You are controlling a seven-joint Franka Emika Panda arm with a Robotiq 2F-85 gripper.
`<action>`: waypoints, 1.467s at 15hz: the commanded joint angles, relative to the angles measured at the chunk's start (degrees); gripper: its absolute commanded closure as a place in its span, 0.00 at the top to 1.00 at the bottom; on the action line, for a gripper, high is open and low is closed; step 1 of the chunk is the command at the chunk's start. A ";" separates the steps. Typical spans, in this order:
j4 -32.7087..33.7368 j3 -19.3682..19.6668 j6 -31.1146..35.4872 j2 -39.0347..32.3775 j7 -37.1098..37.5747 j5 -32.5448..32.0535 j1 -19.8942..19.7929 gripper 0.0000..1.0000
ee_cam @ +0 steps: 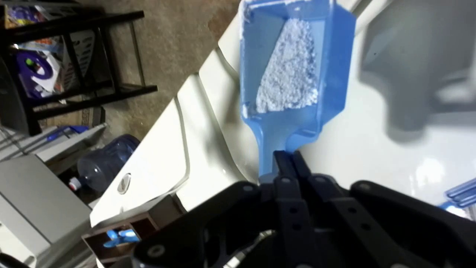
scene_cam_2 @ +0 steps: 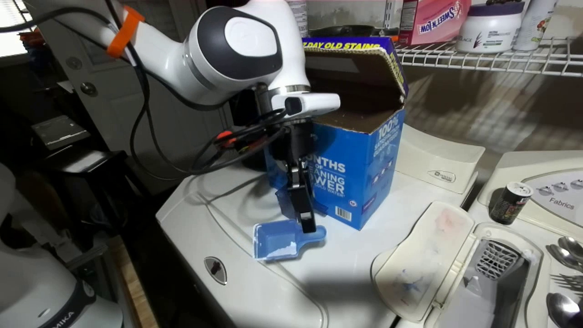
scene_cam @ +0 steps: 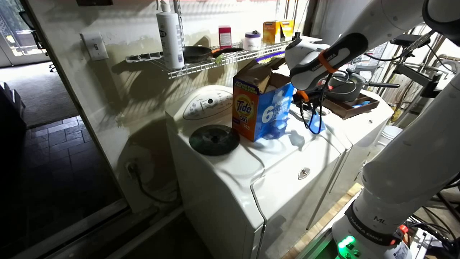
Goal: Use the light blue scoop to scoop up some objects from the blue bowl
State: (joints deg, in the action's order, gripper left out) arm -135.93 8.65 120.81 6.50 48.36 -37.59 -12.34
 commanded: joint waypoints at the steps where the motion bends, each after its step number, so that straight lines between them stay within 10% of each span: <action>1: -4.93 -1.23 6.68 2.51 0.18 -6.23 1.04 0.01; 22: -7.36 -1.90 14.70 -2.25 8.19 -21.22 2.23 0.01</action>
State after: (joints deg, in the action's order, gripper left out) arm -143.99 6.28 133.57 6.11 52.44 -55.98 -9.93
